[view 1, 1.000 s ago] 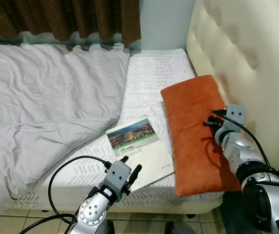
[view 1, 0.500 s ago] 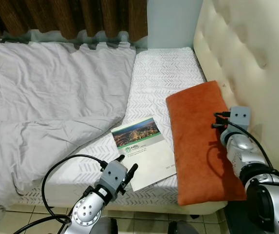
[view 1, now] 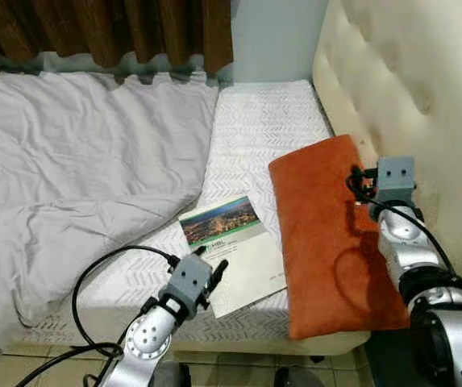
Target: Clean up the room
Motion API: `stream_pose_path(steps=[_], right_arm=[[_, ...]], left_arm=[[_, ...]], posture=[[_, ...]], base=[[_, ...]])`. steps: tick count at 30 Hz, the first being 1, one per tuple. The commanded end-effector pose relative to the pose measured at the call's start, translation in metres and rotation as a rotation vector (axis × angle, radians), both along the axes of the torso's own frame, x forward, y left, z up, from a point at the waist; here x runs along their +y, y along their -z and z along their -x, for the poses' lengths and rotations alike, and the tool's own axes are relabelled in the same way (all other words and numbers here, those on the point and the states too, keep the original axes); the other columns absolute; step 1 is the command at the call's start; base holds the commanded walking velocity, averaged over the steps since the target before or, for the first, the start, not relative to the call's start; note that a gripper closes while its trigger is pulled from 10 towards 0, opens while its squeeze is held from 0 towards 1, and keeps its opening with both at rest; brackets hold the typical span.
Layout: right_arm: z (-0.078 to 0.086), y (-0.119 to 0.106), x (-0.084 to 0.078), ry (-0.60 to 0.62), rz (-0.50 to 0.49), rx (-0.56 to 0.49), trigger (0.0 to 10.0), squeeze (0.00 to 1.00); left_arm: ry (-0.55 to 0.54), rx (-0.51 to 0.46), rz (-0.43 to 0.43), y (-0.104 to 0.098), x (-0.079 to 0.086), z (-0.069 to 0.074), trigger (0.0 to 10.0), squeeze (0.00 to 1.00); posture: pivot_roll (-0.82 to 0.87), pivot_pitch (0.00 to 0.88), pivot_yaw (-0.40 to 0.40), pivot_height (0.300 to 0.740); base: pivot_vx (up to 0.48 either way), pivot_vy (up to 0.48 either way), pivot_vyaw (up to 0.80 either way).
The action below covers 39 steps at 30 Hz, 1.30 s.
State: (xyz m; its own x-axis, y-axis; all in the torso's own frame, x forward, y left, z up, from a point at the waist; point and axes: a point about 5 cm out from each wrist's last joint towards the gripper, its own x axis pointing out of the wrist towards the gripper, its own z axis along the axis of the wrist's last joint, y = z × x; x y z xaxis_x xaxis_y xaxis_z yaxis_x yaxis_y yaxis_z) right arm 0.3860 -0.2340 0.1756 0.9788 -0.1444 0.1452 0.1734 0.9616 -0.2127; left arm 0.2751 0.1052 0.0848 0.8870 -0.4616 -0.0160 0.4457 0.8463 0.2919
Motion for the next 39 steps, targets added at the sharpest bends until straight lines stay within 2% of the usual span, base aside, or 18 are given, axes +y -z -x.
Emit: stream_pose_path(steps=[1,6,7,9,10,11,12,15,16,18,25,28,30,31,32,34,35,39], right_arm=[[0.008,0.013,0.003,-0.026,-0.033,-0.015,10.0,1.00],[0.039,0.061,0.014,-0.032,-0.167,0.021,10.0,1.00],[0.052,0.085,0.020,-0.026,-0.240,0.083,10.0,1.00],[0.059,0.099,0.024,-0.023,-0.283,0.126,10.0,1.00],[0.065,0.107,0.031,-0.038,-0.289,0.149,10.0,0.83],[0.065,0.107,0.031,-0.038,-0.289,0.149,10.0,0.83],[0.073,0.118,0.039,-0.060,-0.303,0.174,10.0,0.00],[0.081,0.125,0.046,-0.080,-0.308,0.197,10.0,0.00],[0.100,0.133,0.052,-0.103,-0.325,0.214,10.0,0.00],[0.111,0.134,0.050,-0.106,-0.326,0.211,10.0,0.00],[0.118,0.137,0.048,-0.099,-0.326,0.224,10.0,0.00],[0.130,0.131,0.056,-0.134,-0.321,0.226,10.0,0.00],[0.154,0.123,0.066,-0.174,-0.310,0.233,10.0,0.00],[0.169,0.120,0.071,-0.204,-0.291,0.246,10.0,0.00],[0.169,0.120,0.071,-0.204,-0.291,0.246,10.0,0.00],[0.204,0.113,0.078,-0.243,-0.265,0.275,10.0,0.00],[0.222,0.113,0.080,-0.250,-0.263,0.305,10.0,0.00],[0.250,0.111,0.083,-0.248,-0.276,0.354,10.0,0.00]], left_arm=[[-0.052,0.028,0.020,0.002,0.003,-0.005,10.0,0.00],[-0.121,0.017,0.085,-0.007,0.007,-0.017,10.0,0.00],[-0.145,0.034,0.099,-0.006,0.008,-0.022,10.0,0.00],[-0.160,0.048,0.094,-0.004,0.009,-0.025,10.0,0.00],[-0.173,0.056,0.096,-0.003,0.010,-0.027,10.0,0.00],[-0.173,0.056,0.096,-0.003,0.010,-0.027,10.0,0.00],[-0.177,0.063,0.085,-0.002,0.010,-0.029,10.0,0.00],[-0.179,0.067,0.081,-0.001,0.011,-0.031,10.0,0.00],[-0.177,0.071,0.086,-0.002,0.014,-0.031,10.0,0.00],[-0.171,0.069,0.083,-0.002,0.017,-0.028,10.0,0.00],[-0.151,0.101,0.069,0.006,0.012,-0.032,10.0,0.00],[-0.145,0.178,0.066,0.019,0.010,-0.039,10.0,0.00],[-0.153,0.248,0.038,0.032,0.008,-0.043,10.0,0.00],[-0.172,0.283,0.040,0.034,0.009,-0.047,10.0,0.00],[-0.172,0.283,0.040,0.034,0.009,-0.047,10.0,0.00],[-0.245,0.329,0.080,0.034,0.015,-0.057,10.0,0.00],[-0.277,0.348,0.113,0.032,0.019,-0.062,10.0,0.00],[-0.312,0.351,0.149,0.025,0.022,-0.069,10.0,0.00]], posture=[[0.09,0.014,-0.072,0.656],[0.06,0.000,-0.060,0.656],[0.03,0.000,-0.042,0.656],[0.03,0.000,-0.038,0.656],[0.03,0.000,-0.038,0.656],[0.03,0.000,-0.038,0.656],[0.00,0.000,-0.019,0.656],[0.00,0.000,-0.019,0.656],[-0.02,0.000,-0.005,0.656],[-0.04,0.000,0.007,0.656],[-0.05,0.002,0.015,0.656],[-0.09,0.113,0.010,0.656],[-0.12,0.195,0.010,0.656],[-0.17,0.298,0.006,0.656],[-0.17,0.298,0.006,0.656],[-0.24,0.442,-0.002,0.656],[-0.25,0.469,-0.007,0.656],[-0.28,0.529,-0.021,0.656]], base=[[0.000,0.000,0.00],[0.000,0.000,0.00],[0.000,0.000,0.00],[0.000,0.000,0.00],[0.000,0.000,0.00],[0.000,0.000,0.00],[0.000,0.000,0.00],[0.000,0.000,0.00],[0.000,0.000,0.00],[0.000,0.000,0.00],[0.000,0.000,0.00],[0.000,0.000,0.00],[0.000,0.000,0.00],[0.000,0.000,0.00],[0.000,0.000,0.00],[0.000,0.000,0.00],[0.000,0.000,0.00],[0.000,0.000,0.00]])
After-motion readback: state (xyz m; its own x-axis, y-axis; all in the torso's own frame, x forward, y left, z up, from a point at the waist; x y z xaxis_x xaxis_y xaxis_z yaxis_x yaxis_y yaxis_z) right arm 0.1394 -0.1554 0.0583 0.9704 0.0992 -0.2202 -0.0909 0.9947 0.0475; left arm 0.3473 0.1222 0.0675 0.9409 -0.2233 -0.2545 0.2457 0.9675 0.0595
